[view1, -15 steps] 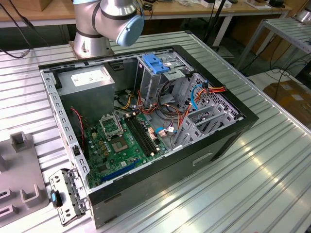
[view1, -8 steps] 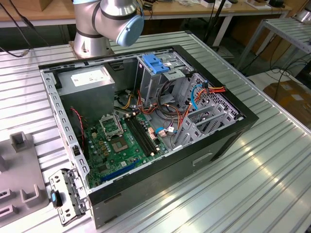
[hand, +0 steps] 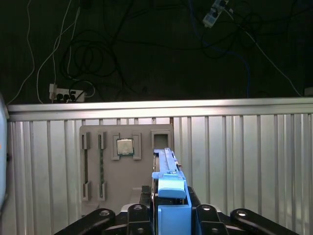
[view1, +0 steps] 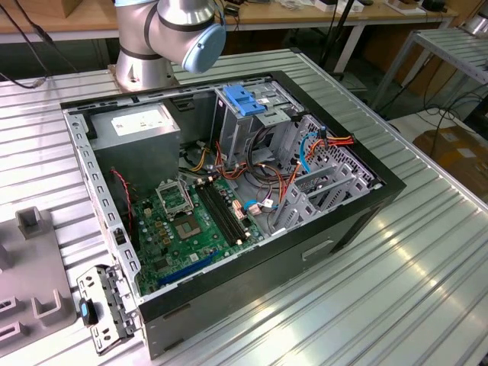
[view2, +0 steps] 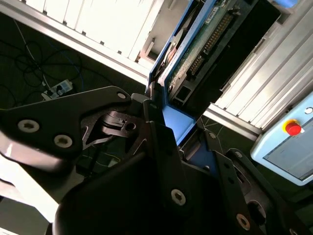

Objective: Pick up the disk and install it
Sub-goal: 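Pick up the disk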

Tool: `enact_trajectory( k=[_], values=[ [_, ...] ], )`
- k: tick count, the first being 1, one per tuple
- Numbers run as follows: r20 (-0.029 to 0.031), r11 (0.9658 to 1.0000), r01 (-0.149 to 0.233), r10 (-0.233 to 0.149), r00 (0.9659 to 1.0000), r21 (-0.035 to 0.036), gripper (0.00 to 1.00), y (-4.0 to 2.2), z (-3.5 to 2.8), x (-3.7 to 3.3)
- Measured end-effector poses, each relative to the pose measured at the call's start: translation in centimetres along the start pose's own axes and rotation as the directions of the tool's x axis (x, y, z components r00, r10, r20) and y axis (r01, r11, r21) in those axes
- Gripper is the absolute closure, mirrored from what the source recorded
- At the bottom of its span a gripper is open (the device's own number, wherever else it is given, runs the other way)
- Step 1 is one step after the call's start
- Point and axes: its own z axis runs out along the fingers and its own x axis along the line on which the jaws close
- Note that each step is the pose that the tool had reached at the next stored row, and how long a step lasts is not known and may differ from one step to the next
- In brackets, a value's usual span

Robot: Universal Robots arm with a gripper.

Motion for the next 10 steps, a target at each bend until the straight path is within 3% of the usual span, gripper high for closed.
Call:
enact_trajectory(
  k=[10],
  values=[
    [0.0000,1.0000,0.000,0.000,1.0000,-0.0001,0.63,0.00,-0.07,0.00]
  ],
)
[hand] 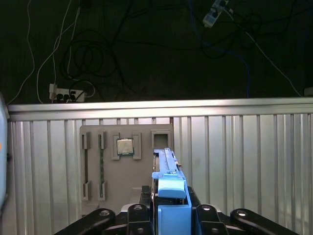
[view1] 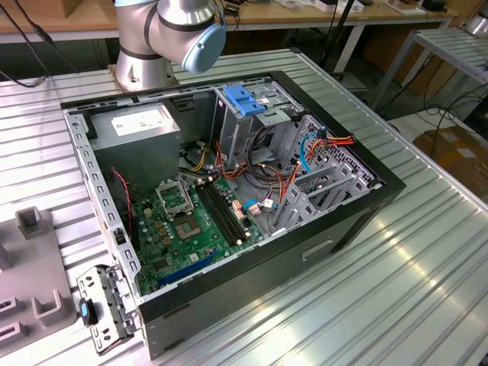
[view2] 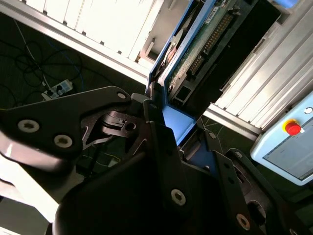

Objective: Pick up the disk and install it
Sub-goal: 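Pick up the disk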

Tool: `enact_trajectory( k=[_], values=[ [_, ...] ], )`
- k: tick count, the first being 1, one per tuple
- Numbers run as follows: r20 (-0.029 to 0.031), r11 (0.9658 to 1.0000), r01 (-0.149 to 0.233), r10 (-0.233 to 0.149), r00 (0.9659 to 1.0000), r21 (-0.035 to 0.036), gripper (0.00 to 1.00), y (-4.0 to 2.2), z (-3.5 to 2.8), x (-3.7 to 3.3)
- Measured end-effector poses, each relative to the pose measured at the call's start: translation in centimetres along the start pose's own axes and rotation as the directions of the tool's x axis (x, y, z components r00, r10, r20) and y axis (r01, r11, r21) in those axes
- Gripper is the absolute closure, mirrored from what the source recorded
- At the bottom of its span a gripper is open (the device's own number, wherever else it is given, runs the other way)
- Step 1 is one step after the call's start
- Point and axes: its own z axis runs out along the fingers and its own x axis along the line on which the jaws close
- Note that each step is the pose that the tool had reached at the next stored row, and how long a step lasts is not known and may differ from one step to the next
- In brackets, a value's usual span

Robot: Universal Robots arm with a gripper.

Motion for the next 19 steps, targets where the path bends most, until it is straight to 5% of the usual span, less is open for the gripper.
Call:
enact_trajectory(
  k=[19],
  values=[
    [-0.0001,1.0000,0.000,0.000,1.0000,-0.0013,0.63,-0.03,-1.37,0.01]
  ],
)
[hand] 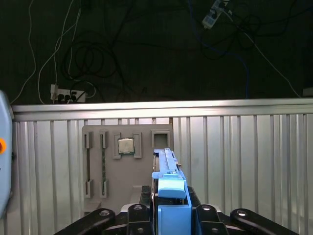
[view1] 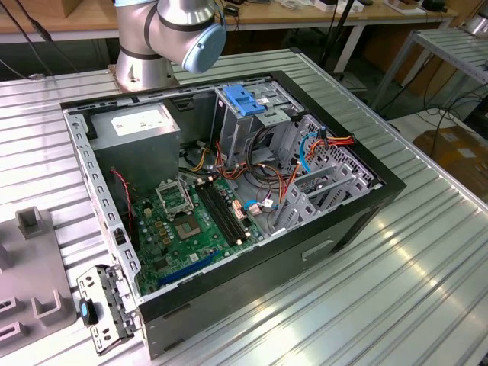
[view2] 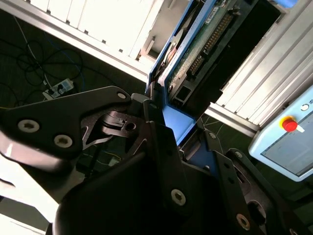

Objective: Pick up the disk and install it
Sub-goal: 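Pick up the disk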

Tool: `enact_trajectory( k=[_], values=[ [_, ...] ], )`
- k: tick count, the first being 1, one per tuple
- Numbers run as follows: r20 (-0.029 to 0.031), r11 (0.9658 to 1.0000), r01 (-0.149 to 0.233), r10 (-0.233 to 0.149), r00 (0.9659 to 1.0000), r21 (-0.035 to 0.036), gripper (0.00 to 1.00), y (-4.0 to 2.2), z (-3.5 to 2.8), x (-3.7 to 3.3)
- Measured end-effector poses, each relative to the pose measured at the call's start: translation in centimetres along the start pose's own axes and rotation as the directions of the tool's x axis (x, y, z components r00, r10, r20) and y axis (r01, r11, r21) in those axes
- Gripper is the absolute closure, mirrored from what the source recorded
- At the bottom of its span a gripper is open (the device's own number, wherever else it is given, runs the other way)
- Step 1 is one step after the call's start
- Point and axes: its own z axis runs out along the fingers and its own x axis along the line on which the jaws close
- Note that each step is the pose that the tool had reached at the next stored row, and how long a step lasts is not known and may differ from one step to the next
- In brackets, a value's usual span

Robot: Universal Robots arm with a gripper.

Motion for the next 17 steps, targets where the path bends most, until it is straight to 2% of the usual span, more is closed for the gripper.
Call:
enact_trajectory(
  k=[9,17],
  values=[
    [0.0001,1.0000,0.000,0.000,1.0000,0.0000,0.63,-0.01,-0.36,0.00],
    [0.0001,1.0000,0.000,0.000,1.0000,0.0000,0.63,-0.04,-1.76,0.01]
  ],
)
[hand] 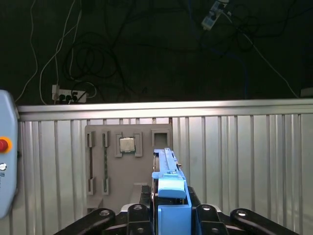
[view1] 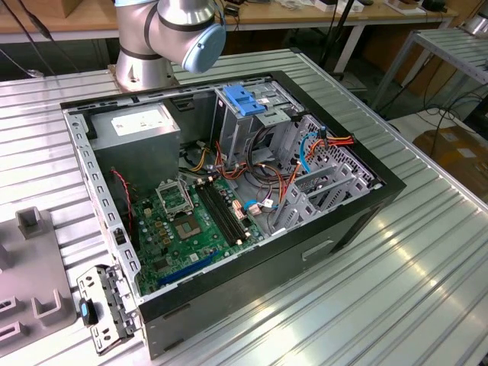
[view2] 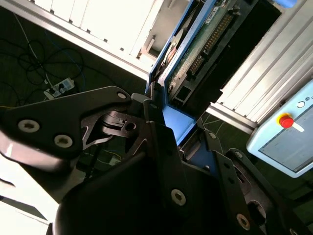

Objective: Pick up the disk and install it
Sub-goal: 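Pick up the disk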

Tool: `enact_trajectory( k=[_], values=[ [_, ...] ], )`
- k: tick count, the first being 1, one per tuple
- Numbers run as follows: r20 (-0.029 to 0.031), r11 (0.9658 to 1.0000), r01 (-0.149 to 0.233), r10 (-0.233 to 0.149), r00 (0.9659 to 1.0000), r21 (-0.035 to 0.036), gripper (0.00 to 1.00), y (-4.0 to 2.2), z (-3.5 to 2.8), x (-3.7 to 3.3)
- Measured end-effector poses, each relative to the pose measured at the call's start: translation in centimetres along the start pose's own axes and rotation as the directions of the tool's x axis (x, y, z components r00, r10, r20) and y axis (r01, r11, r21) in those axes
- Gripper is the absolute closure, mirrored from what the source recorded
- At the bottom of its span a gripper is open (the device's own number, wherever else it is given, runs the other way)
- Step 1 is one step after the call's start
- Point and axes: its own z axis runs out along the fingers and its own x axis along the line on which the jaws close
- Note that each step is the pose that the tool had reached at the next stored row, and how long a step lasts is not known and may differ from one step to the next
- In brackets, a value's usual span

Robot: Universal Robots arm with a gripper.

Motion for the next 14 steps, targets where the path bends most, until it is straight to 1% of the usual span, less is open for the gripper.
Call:
enact_trajectory(
  k=[1,2,3,7,14],
  values=[
    [0.0000,1.0000,0.000,0.000,1.0000,0.0000,0.63,-0.01,-0.60,0.00],
    [-0.0012,1.0000,0.000,0.000,1.0000,0.0000,0.63,-0.03,-1.76,-0.02],
    [-0.0012,1.0000,0.000,0.000,1.0000,0.0001,0.63,-0.04,-2.20,-0.01],
    [-0.0012,1.0000,0.000,0.000,1.0000,0.0002,0.63,-0.04,-2.41,-0.01],
    [-0.0012,1.0000,0.000,0.000,1.0000,0.0001,0.63,-0.05,-3.01,-0.01]
  ],
)
